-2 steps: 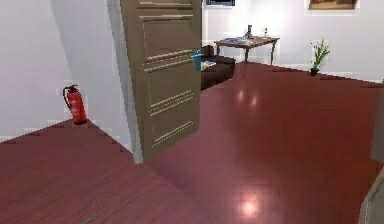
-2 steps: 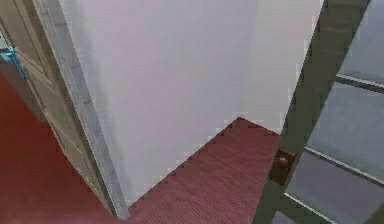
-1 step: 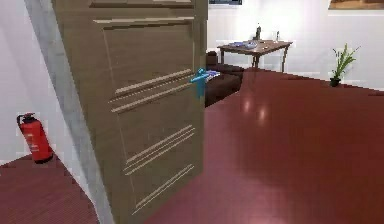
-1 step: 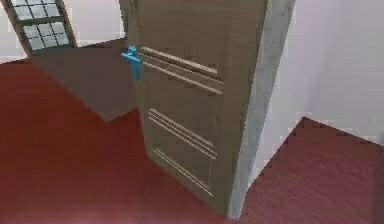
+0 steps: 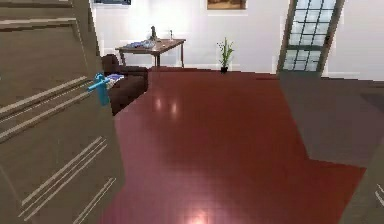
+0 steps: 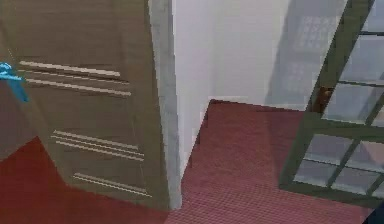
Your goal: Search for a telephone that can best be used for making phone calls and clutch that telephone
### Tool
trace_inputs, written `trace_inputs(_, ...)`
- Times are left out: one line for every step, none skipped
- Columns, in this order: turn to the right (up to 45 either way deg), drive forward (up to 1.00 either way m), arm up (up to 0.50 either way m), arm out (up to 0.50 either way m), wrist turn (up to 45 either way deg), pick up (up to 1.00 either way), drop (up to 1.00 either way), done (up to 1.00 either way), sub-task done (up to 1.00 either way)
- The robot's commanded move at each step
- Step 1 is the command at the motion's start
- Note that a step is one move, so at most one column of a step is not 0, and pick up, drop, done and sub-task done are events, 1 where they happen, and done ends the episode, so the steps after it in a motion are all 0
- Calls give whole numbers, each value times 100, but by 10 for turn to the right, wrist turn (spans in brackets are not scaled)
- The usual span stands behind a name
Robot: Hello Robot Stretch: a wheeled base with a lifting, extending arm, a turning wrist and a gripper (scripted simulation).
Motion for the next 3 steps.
trace_inputs(0, 100, 0, 0, 0, 0, 0, 0, 0)
trace_inputs(0, 100, 0, 0, 0, 0, 0, 0, 0)
trace_inputs(0, 100, 0, 0, 0, 0, 0, 0, 0)
